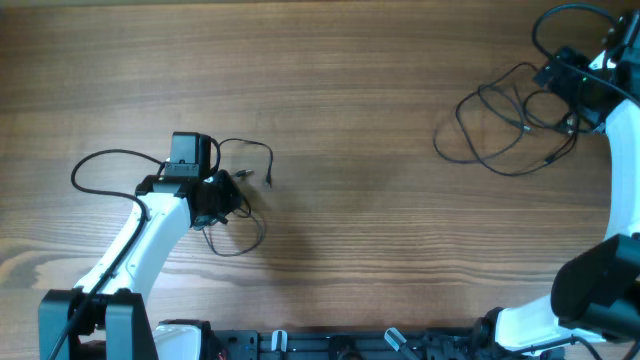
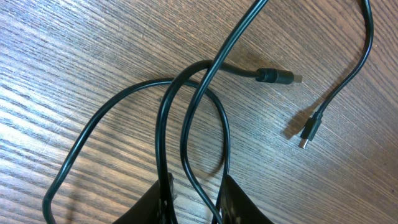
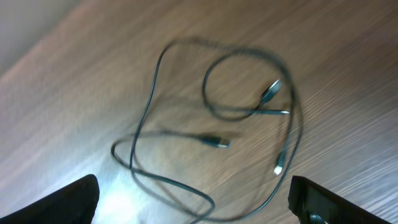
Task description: Untangle cables
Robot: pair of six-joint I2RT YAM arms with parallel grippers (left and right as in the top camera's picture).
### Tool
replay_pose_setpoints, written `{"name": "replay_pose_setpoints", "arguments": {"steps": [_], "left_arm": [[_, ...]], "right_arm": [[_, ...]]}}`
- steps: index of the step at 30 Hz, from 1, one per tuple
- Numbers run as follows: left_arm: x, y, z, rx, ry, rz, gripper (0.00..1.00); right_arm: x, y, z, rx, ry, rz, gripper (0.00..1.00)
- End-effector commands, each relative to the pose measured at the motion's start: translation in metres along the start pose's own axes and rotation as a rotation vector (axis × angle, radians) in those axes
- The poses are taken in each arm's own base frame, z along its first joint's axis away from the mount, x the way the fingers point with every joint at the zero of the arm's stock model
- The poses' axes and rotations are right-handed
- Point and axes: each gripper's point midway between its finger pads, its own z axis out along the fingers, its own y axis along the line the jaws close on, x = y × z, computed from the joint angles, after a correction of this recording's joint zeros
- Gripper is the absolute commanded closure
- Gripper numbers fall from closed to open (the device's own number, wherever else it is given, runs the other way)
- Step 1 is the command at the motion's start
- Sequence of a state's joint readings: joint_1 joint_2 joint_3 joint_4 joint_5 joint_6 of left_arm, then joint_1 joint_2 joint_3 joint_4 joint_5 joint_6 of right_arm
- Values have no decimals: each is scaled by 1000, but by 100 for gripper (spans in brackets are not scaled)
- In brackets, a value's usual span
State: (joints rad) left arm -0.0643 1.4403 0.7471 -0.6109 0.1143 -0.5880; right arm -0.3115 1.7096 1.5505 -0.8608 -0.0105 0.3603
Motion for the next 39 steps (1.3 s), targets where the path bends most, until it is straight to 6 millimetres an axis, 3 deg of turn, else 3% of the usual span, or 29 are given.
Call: {"name": "replay_pose_setpoints", "arguments": {"steps": [1,4,7,11,14,15,17,18,19,22,23,25,29,30,31,33,35,39], "left_arm": [[0,-1,1,5,7,-4,73],[0,-10,1,48,12,-1,73],[1,-33,-2,173,35,11,73],[11,-89,-15,417,76,107,76],[40,-144,-34,629,118,282,91],[51,-156,-38,667,120,361,87],[63,-164,-38,680,107,456,51],[61,-161,-36,660,98,459,42],[55,-155,-31,619,81,441,40],[30,-117,-16,445,28,343,41],[19,-95,-13,370,14,285,42],[-1,-63,-17,308,-2,173,43],[-28,-24,-30,272,-49,21,42],[-32,-12,-30,256,-49,-21,37],[-33,-2,-30,237,-41,-56,25],[-33,13,-29,186,-37,-92,21],[-30,38,-26,60,-43,-115,0],[-27,47,-26,8,-39,-122,0]], "right_arm": [[24,12,18,-83,122,-40,0],[41,21,17,-142,200,-42,0],[61,44,6,-306,290,-109,1],[88,59,-1,-326,381,-136,1],[110,83,-6,-345,426,-206,1],[119,93,-9,-354,442,-237,1],[143,113,-16,-373,477,-357,1],[152,119,-18,-372,491,-394,1],[161,126,-21,-371,502,-426,1],[193,150,-31,-396,544,-521,1],[211,160,-35,-408,565,-569,1],[245,173,-39,-427,601,-654,1],[298,198,-42,-498,605,-821,4],[315,209,-44,-531,592,-871,7],[330,220,-45,-570,571,-916,9],[354,238,-42,-613,497,-1000,10],[379,242,-37,-597,428,-1089,10],[413,249,-29,-607,327,-1240,12]]}}
